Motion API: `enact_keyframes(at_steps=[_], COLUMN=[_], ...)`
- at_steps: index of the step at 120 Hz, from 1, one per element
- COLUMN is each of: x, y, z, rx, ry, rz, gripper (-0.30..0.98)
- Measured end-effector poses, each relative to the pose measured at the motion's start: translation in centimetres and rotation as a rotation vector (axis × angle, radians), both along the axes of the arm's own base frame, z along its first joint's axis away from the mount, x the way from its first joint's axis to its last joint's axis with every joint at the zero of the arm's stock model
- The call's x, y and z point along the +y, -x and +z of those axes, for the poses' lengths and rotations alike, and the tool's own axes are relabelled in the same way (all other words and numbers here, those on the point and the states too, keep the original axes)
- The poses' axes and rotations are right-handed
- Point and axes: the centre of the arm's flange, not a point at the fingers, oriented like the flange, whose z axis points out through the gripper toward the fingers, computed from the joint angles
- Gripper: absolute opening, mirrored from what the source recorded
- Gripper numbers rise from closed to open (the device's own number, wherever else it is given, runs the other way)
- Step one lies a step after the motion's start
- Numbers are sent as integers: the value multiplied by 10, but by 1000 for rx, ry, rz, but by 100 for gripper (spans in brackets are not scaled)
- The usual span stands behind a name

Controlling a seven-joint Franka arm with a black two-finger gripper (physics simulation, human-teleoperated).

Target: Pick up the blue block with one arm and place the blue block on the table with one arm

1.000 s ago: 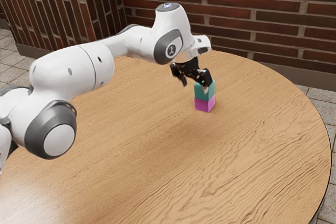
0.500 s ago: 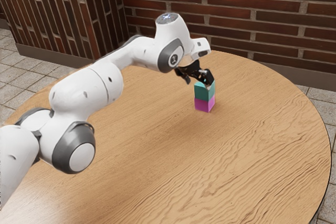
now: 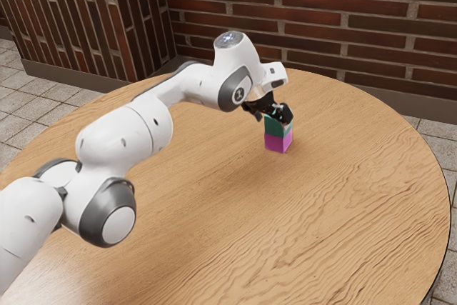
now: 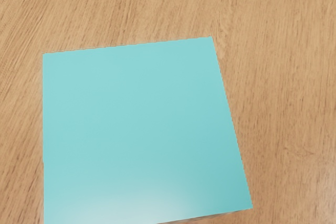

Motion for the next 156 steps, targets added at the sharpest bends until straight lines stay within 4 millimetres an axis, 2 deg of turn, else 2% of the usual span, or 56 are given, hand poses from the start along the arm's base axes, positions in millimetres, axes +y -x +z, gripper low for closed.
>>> enact_keyframes(at_steps=[38,56,108,127,156], x=[-2,-4,0,4,13], y=[-6,-8,-12,-13,-14], z=[-9,-3,-14,-16,-15], rx=[-79,-131,-171,-173,-170], ry=[0,5,4,2,3], rz=[-5,-9,-9,-5,7], gripper=[69,69,68,60,38])
